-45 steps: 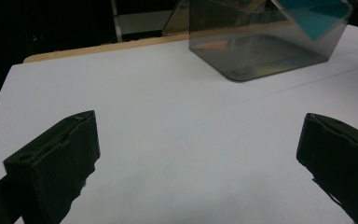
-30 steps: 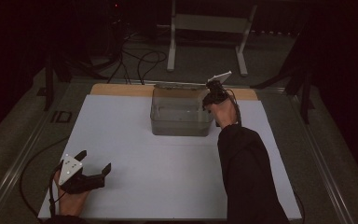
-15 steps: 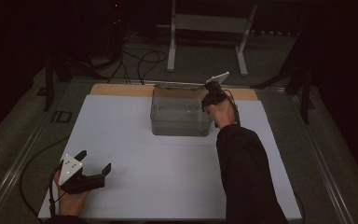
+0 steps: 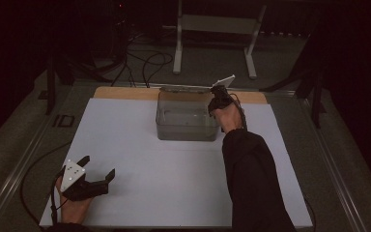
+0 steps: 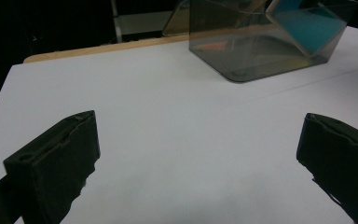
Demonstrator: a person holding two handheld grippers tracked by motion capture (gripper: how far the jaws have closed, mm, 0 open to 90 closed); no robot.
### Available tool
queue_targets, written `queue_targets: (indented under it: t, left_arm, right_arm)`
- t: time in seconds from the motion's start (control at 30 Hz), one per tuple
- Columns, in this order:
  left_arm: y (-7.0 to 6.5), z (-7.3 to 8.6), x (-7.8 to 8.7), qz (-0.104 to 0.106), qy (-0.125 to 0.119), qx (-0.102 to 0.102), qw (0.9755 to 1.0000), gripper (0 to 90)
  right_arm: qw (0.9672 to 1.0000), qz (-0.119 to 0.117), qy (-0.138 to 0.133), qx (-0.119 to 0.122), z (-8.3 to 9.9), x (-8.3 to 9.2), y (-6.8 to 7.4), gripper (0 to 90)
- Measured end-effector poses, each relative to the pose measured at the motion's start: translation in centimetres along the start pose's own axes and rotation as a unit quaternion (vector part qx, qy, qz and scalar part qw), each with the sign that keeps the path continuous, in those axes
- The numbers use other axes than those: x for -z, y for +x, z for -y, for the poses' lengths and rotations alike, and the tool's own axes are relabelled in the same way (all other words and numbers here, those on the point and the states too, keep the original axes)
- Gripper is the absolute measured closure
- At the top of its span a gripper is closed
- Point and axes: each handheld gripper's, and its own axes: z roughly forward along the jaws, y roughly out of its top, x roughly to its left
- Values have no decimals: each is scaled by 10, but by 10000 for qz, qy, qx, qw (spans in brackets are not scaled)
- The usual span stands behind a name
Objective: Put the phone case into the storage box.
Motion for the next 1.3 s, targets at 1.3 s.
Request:
queue_targets:
  t: [1.3]
  left_arm:
    - [-1, 0, 0, -6, 16, -21, 10000, 1]
  right_arm:
    - [9993, 246, -231, 150, 7, 2, 9, 732]
